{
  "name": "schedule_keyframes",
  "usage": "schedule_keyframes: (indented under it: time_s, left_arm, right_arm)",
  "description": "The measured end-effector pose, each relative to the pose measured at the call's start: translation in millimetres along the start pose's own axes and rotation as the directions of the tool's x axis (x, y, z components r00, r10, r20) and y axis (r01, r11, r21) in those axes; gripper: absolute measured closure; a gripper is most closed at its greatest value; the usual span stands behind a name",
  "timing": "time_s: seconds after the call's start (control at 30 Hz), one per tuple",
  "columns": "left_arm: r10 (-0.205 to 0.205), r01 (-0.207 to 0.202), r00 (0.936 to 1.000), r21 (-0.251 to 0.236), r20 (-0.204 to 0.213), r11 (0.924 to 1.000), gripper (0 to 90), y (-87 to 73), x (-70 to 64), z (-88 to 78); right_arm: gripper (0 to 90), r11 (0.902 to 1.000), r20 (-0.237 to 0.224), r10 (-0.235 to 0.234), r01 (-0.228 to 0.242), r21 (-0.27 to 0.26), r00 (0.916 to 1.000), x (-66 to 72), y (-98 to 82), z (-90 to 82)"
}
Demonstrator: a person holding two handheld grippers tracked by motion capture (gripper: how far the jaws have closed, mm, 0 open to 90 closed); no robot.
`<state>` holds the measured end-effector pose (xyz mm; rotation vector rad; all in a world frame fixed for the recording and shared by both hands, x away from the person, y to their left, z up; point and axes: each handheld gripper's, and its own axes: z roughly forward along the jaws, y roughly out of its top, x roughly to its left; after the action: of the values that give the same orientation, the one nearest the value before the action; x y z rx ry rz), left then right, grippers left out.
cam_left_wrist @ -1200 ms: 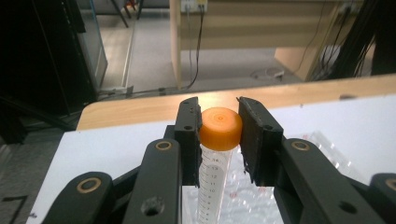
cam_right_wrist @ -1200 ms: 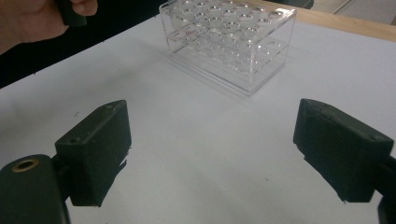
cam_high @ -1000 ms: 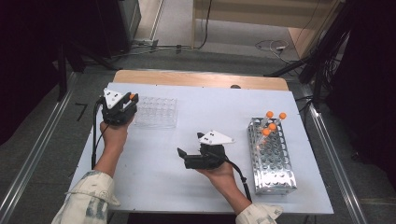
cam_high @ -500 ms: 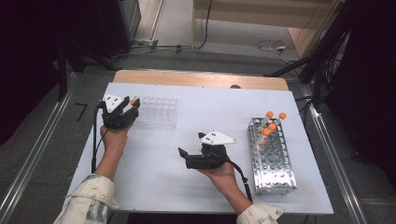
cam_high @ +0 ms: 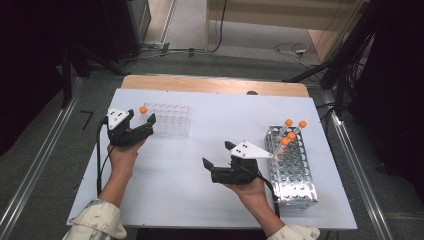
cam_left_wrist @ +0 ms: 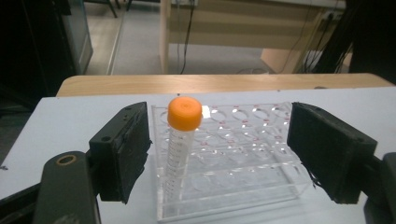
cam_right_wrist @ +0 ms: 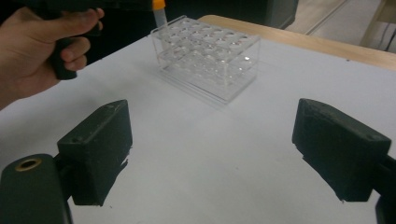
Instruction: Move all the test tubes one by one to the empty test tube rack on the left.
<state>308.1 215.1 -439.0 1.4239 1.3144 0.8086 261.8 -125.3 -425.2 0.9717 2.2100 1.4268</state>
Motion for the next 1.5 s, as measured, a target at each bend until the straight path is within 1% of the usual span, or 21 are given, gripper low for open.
schedule_keyframes:
  time_s: [0.2,0.27,0.4,0.57,0.67,0.77,0.83,0.9,0.97,1.03,1.13,1.17,1.23,1.27,1.3,1.33,1.4,1.47,1.5]
  left_arm:
    - [0.012,-0.012,0.9994,0.002,0.034,0.9999,15.7,-0.5,-9.1,-13.8]
    - [0.027,-0.027,0.9989,0.005,0.038,0.9996,14.4,-1.5,-12.4,-16.4]
    - [0.037,-0.037,0.9984,0.004,0.044,0.9993,14.3,-5.6,-17.1,-18.2]
    - [0.046,-0.046,0.9978,0.001,0.048,0.9989,14.3,-7.2,-20.3,-20.3]
    - [0.062,-0.062,0.9971,-0.002,0.043,0.9981,14.4,-7.9,-21.5,-20.9]
    - [0.061,-0.061,0.9972,-0.002,0.042,0.9981,14.4,-8.4,-22.5,-20.4]
    - [0.064,-0.064,0.9970,-0.001,0.043,0.9979,14.4,-8.7,-22.8,-20.4]
    - [0.066,-0.066,0.9969,-0.003,0.041,0.9978,14.5,-9.1,-22.9,-20.3]
    - [0.068,-0.068,0.9971,-0.003,0.035,0.9977,14.6,-9.7,-23.0,-20.1]
    - [0.067,-0.066,0.9973,-0.003,0.032,0.9978,14.7,-10.3,-22.5,-19.9]
    - [0.062,-0.062,0.9976,-0.004,0.031,0.9981,14.8,-10.4,-22.4,-20.4]
    - [0.062,-0.061,0.9976,-0.005,0.030,0.9981,14.9,-10.4,-22.5,-20.5]
    - [0.064,-0.064,0.9975,-0.006,0.030,0.9980,15.0,-10.5,-22.7,-20.7]
    - [0.065,-0.065,0.9975,-0.006,0.030,0.9979,15.1,-10.5,-22.8,-20.8]
    - [0.064,-0.064,0.9975,-0.006,0.031,0.9980,15.2,-10.6,-22.9,-20.8]
    - [0.064,-0.064,0.9975,-0.006,0.031,0.9979,15.2,-10.6,-23.0,-20.8]
    - [0.065,-0.064,0.9974,-0.004,0.031,0.9979,15.4,-10.8,-23.2,-20.6]
    - [0.064,-0.063,0.9974,-0.004,0.034,0.9980,15.4,-10.9,-23.4,-20.5]
    - [0.064,-0.064,0.9974,-0.004,0.034,0.9979,15.4,-10.9,-23.4,-20.5]
  right_arm:
    - [11.7,0.9997,0.058,0.025,-0.024,-0.011,0.9980,-19.2,-4.8,-25.4]
    - [12.4,0.9994,0.076,0.033,-0.031,-0.018,0.9965,-26.3,-5.9,-34.4]
    - [13.6,0.9986,0.117,0.047,-0.043,-0.032,0.9921,-39.8,-8.1,-51.2]
    - [20.4,0.9980,0.177,0.048,-0.040,-0.049,0.9830,-56.8,-14.2,-71.3]
    - [22.6,0.9976,0.213,0.058,-0.048,-0.049,0.9753,-68.0,-19.1,-81.9]
    - [23.5,0.9962,0.241,0.079,-0.068,-0.054,0.9672,-79.3,-24.5,-90.5]
    - [25.3,0.9960,0.262,0.083,-0.071,-0.053,0.9616,-85.7,-28.5,-94.1]
    - [25.8,0.9948,0.274,0.098,-0.087,-0.053,0.9569,-91.4,-32.0,-96.4]
    - [27.8,0.9944,0.298,0.103,-0.091,-0.053,0.9490,-95.8,-34.5,-97.3]
    - [31.4,0.9948,0.316,0.101,-0.092,-0.043,0.9433,-99.9,-36.2,-97.2]
    - [37.2,0.9938,0.325,0.110,-0.109,-0.021,0.9392,-105.3,-37.1,-95.3]
    - [39.2,0.9949,0.333,0.098,-0.101,-0.010,0.9377,-106.7,-37.1,-94.5]
    - [42.6,0.9968,0.367,0.070,-0.080,0.011,0.9276,-108.4,-37.1,-92.9]
    - [44.1,0.9970,0.370,0.067,-0.076,0.011,0.9266,-109.7,-37.1,-92.9]
    - [45.5,0.9974,0.378,0.063,-0.072,0.010,0.9237,-111.0,-37.0,-93.1]
    - [47.3,0.9980,0.382,0.055,-0.063,0.008,0.9225,-112.1,-36.7,-93.4]
    - [48.0,0.9981,0.378,0.050,-0.060,0.014,0.9244,-114.3,-35.6,-94.4]
    - [49.5,0.9982,0.374,0.053,-0.060,0.007,0.9261,-116.1,-35.6,-95.6]
    - [49.5,0.9980,0.376,0.056,-0.063,0.007,0.9249,-116.3,-36.0,-96.0]
